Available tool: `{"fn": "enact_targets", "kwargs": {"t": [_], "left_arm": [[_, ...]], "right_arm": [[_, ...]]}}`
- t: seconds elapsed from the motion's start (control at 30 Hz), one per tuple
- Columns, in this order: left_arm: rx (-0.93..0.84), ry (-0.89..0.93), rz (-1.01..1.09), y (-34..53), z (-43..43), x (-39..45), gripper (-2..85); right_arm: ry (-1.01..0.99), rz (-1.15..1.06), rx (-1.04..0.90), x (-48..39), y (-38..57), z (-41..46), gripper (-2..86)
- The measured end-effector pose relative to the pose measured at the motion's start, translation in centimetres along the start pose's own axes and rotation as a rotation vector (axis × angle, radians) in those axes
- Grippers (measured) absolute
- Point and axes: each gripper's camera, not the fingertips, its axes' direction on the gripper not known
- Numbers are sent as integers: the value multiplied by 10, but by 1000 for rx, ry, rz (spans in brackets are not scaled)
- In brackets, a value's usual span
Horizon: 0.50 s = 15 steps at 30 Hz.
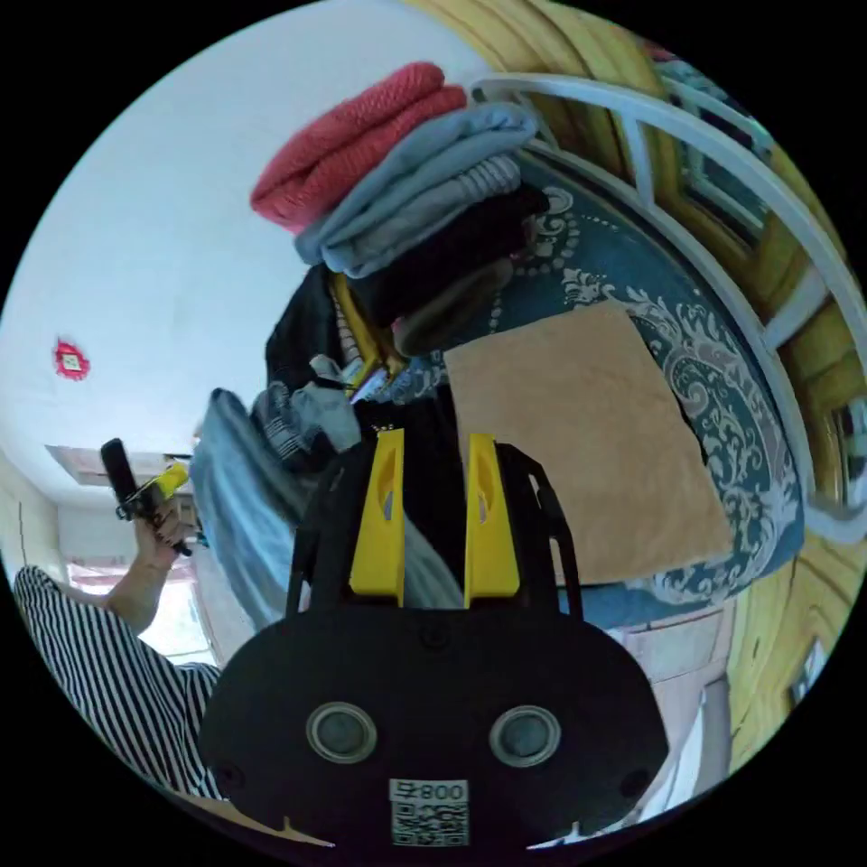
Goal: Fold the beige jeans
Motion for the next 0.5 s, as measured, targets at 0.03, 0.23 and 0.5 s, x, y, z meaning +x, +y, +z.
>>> {"fn": "enact_targets", "kwargs": {"t": [0.03, 0.23, 0.5], "left_arm": [[0, 2, -6, 5, -3, -1, 26], [17, 38, -110, 58, -30, -17, 14], [61, 103, -193, 130, -74, -29, 3]], "right_arm": [[40, -23, -61, -9, -25, 17, 109], [380, -137, -294, -56, -98, 87, 88], [356, -114, -228, -82, -118, 44, 35]]}}
